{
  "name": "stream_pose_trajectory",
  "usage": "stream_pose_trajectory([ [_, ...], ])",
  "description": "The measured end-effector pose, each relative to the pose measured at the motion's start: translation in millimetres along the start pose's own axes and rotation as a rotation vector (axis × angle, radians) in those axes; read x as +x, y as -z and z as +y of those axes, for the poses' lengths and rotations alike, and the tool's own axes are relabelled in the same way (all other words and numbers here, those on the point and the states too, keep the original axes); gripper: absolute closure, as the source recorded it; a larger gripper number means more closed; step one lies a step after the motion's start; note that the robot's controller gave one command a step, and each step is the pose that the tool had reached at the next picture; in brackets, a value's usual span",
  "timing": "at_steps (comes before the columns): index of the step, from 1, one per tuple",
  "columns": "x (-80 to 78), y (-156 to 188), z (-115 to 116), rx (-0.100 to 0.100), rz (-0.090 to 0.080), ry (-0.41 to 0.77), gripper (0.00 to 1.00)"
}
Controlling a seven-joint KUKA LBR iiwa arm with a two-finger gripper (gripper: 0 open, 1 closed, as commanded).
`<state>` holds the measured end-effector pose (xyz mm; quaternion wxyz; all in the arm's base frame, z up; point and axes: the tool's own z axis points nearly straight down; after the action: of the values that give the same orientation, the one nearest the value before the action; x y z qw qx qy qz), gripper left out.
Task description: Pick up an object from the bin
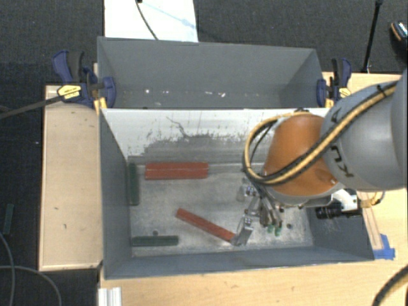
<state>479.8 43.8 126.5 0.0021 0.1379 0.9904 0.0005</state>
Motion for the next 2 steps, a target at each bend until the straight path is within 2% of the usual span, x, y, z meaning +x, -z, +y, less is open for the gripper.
stream_pose_trajectory([
  [1,-10.2,-59.1,46.7,0.000,0.005,0.068,0.00],
  [2,-11.1,-56.4,45.0,0.000,0.002,0.062,1.00],
])
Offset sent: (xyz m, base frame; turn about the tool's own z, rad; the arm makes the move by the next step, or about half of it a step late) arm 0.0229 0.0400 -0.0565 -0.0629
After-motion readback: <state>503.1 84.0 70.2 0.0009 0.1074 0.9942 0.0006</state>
